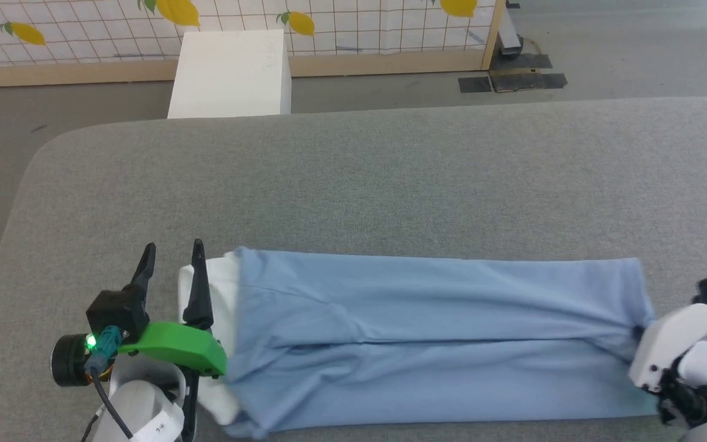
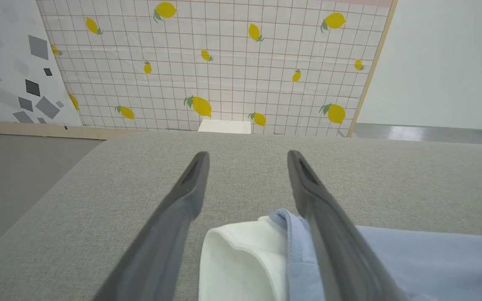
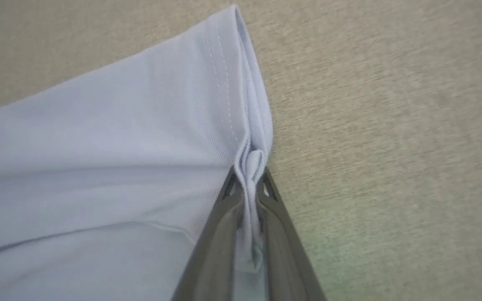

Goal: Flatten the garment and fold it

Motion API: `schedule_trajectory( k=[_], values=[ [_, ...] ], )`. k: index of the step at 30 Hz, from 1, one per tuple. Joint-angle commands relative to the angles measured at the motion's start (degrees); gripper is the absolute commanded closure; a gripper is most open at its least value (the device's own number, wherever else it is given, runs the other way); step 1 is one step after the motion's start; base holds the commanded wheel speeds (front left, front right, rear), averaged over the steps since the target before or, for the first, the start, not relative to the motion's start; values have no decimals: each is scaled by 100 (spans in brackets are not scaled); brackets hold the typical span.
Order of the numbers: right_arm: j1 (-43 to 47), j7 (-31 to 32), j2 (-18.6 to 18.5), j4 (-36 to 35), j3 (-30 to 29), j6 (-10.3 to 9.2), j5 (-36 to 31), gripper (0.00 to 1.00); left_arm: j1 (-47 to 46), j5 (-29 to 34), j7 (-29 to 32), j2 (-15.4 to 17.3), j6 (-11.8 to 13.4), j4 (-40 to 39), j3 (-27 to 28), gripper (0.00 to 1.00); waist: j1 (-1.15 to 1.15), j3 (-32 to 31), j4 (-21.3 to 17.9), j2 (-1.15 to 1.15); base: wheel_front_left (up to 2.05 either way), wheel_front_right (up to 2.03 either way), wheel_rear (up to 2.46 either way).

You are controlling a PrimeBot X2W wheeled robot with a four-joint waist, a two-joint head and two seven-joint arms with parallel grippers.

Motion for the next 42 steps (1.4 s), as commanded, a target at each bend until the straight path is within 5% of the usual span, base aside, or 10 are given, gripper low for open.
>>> schedule_trajectory(
  k=[1, 15, 24, 30, 37, 42],
  values=[
    [73, -188, -123, -84, -175, -12, -209, 100, 47, 41, -27, -49, -44, 18, 33, 0, 0, 9, 9, 0, 0, 0, 0],
    [-138, -1428, -1079, 257, -1293, -12, -1462, 100, -59, 255, -27, -169, -237, 68, 175, 0, 0, 147, 92, 0, 0, 0, 0],
    [-82, -1362, -1331, 255, -668, -12, -1109, 100, -45, 358, -27, -225, -309, 43, 256, 0, 0, 117, 129, 0, 0, 0, 0],
    [425, -462, -1248, -1069, 326, -12, -481, 100, 41, 409, -27, -246, -348, 43, 313, 0, 0, 4, 129, 0, 0, 0, 0],
    [1077, 1054, -1079, -3607, 1533, -12, -25, 100, 47, 461, -27, -288, -420, 65, 268, 0, 0, -80, 208, 0, 0, 0, 0],
    [943, 1512, -1185, -4634, 2659, -12, 42, 100, 22, 488, -27, -305, -450, 74, 258, 0, 0, -72, 271, 0, 0, 0, 0]
  ],
)
